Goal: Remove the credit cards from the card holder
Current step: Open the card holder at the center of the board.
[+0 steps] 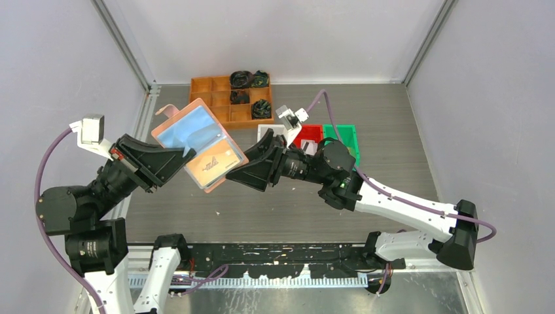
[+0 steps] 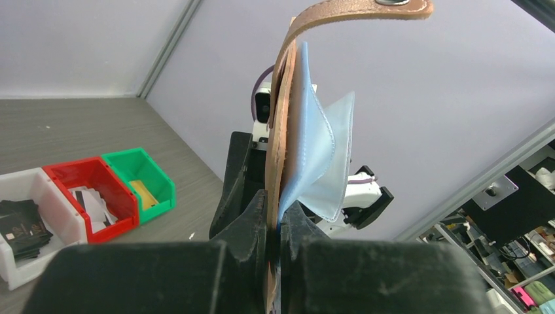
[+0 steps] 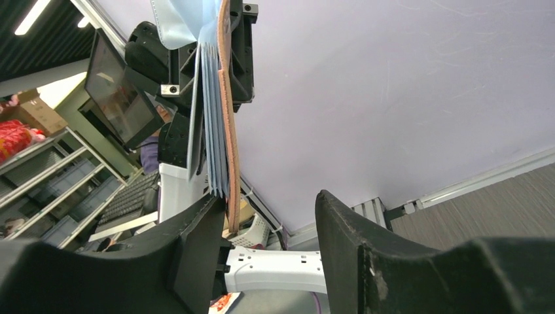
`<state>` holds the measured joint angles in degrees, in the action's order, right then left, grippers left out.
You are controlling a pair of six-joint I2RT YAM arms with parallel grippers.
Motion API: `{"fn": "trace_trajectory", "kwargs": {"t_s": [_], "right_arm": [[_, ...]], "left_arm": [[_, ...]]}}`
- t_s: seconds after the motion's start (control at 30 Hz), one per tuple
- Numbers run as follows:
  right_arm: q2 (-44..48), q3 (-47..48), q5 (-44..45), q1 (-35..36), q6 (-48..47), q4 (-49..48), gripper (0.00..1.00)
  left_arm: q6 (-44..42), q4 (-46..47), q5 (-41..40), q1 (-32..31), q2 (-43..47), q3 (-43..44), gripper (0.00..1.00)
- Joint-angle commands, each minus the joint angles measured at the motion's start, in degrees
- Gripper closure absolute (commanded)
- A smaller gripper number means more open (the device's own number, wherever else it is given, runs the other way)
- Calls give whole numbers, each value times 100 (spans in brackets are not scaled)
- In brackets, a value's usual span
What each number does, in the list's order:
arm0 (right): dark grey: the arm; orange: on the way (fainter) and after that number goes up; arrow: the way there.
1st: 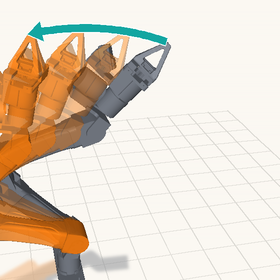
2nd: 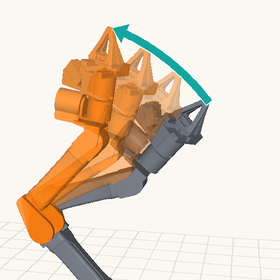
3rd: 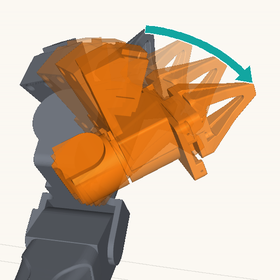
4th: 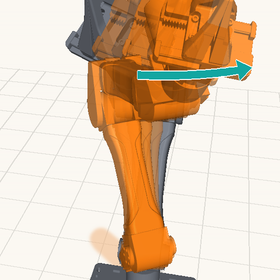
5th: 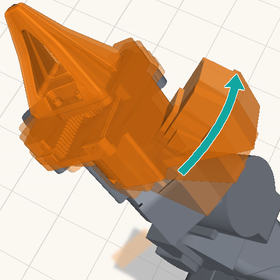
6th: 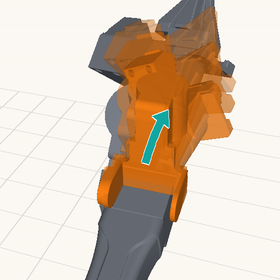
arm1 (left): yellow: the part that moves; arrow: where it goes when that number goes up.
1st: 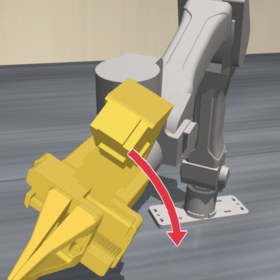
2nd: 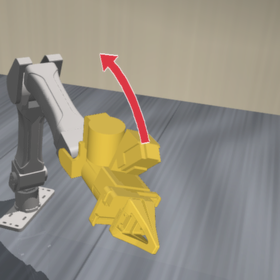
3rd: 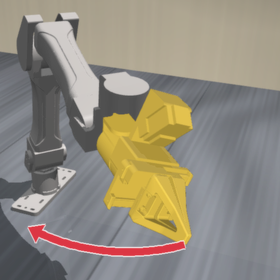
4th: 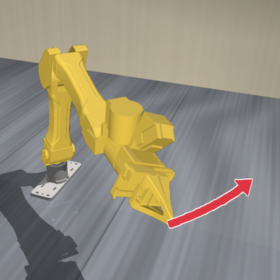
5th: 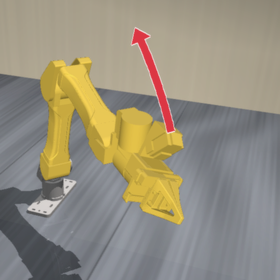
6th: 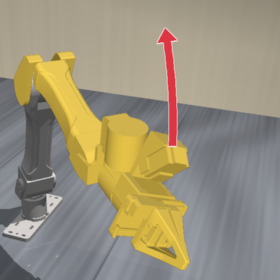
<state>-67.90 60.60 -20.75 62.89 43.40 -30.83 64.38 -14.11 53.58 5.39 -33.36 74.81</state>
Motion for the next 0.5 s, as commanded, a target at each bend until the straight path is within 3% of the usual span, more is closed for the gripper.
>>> {"fn": "trace_trajectory", "kwargs": {"t_s": [0.0, 0.47], "right_arm": [[36, 71, -192, 8, 94, -643, 42], [-29, 93, -673, 8, 203, -944, 45]], "left_arm": [[89, 195, -8, 18, -49, 201, 100], [46, 206, -24, 21, -103, 245, 100]]}}
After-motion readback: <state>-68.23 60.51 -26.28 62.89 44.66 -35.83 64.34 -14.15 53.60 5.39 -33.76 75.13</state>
